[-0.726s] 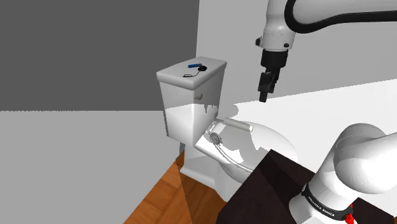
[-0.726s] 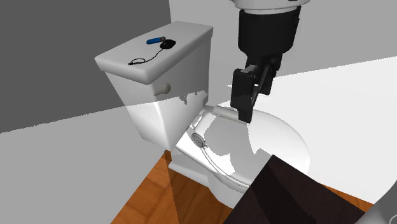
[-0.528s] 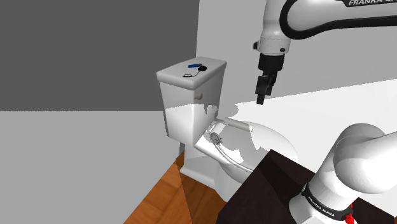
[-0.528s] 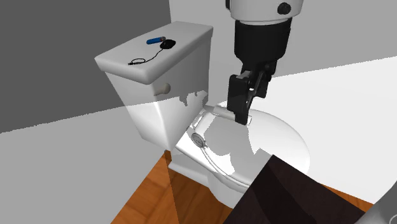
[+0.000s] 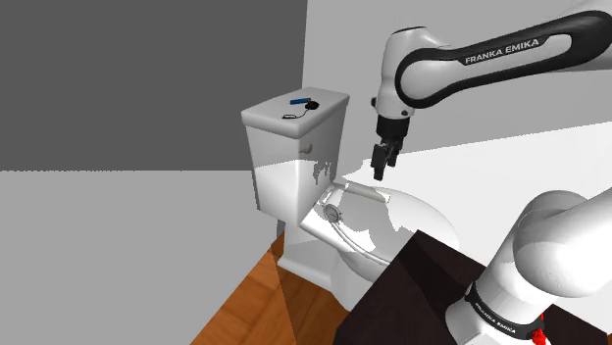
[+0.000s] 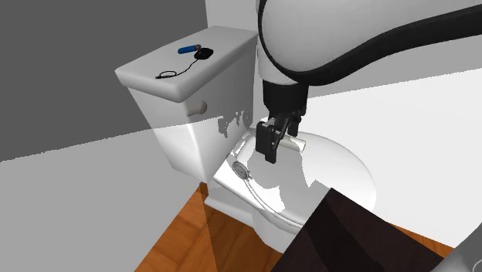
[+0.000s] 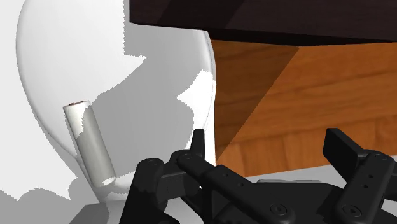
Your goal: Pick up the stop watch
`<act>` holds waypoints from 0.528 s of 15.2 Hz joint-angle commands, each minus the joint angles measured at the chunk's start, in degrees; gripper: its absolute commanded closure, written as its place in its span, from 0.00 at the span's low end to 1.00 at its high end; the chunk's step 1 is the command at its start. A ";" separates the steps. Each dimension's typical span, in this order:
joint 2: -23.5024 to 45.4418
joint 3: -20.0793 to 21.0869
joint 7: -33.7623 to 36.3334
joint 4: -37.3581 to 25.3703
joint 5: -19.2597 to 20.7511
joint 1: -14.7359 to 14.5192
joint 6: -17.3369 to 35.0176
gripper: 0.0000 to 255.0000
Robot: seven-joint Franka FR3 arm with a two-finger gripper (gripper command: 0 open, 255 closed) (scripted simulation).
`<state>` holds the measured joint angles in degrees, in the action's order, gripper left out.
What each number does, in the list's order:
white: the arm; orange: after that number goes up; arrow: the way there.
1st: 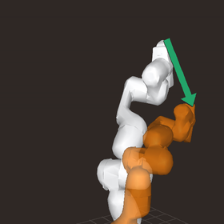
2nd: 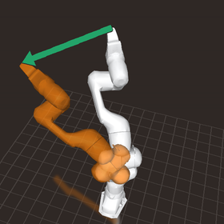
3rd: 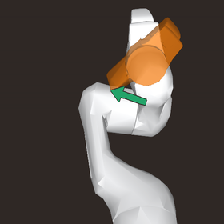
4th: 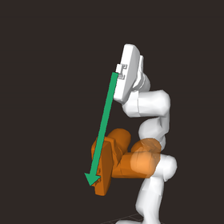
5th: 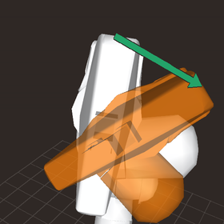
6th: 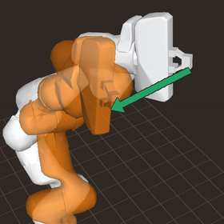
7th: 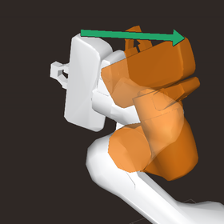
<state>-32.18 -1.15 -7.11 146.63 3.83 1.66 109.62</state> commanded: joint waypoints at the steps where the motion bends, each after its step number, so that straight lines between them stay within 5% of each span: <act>1: 3.68 -0.61 -0.26 0.65 0.34 0.39 4.71 0.00; 8: 18.21 -2.48 -1.17 0.23 0.83 1.50 19.64 0.00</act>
<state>-17.07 -3.38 -8.19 147.34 4.67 3.06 126.44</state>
